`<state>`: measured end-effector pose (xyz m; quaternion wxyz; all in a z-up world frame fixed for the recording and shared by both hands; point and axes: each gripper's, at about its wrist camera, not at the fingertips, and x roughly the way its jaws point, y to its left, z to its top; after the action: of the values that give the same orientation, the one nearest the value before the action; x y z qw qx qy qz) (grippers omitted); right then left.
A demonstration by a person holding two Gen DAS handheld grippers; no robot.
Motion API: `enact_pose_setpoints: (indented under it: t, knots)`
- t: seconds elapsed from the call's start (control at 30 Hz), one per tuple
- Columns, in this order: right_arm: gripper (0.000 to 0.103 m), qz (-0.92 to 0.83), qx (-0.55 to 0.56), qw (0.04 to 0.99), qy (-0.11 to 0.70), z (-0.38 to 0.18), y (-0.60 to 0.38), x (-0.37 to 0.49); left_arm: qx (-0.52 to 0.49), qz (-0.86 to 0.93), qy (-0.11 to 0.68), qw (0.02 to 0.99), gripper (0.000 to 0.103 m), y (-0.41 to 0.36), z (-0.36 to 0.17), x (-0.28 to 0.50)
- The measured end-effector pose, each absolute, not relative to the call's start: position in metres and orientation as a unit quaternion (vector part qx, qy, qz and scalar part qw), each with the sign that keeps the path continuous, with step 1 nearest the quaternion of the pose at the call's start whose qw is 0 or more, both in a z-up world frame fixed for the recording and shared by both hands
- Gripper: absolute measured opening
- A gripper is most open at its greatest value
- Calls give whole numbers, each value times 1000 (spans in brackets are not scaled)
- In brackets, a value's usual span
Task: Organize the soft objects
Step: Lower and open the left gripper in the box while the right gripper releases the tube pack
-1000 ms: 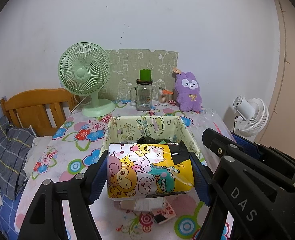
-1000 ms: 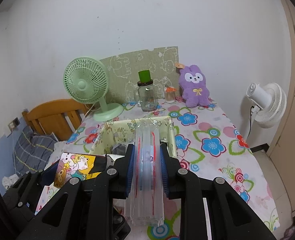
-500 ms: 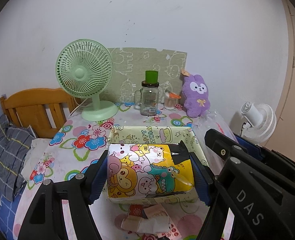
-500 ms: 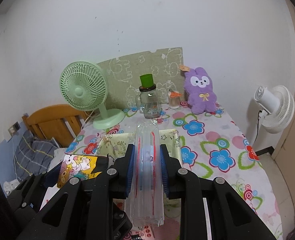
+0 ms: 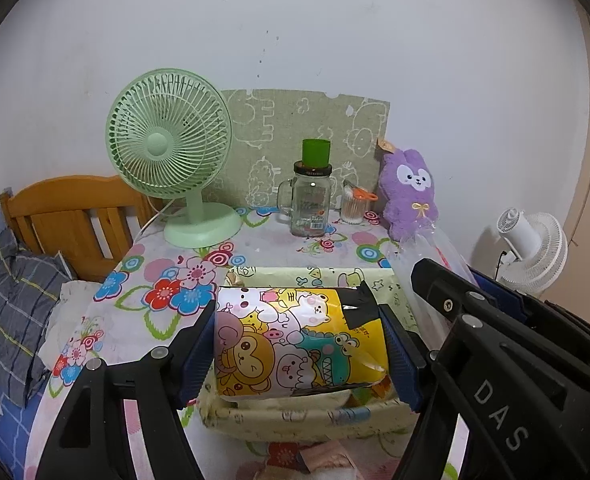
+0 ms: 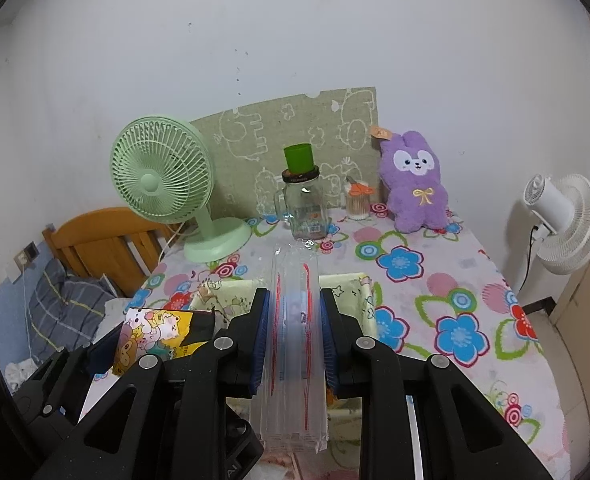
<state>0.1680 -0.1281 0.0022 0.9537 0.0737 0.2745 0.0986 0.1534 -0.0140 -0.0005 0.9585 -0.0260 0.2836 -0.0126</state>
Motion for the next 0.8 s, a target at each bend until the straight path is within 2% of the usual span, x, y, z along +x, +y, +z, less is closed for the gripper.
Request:
enact_pose_setpoints:
  t: [0.43,0.7,0.8]
  knots:
    - [27,106,89,943,303,-22,-126,206,-36,-39,321,946,79,-14,-26,191]
    - [27,110,87,937,319,-35,-124,218,-25,-36,334,942,96,-14,-34,198]
    - [27,112,88,936,323,-38,-122,221,-16,-28,335,942,98,-13,-36,198]
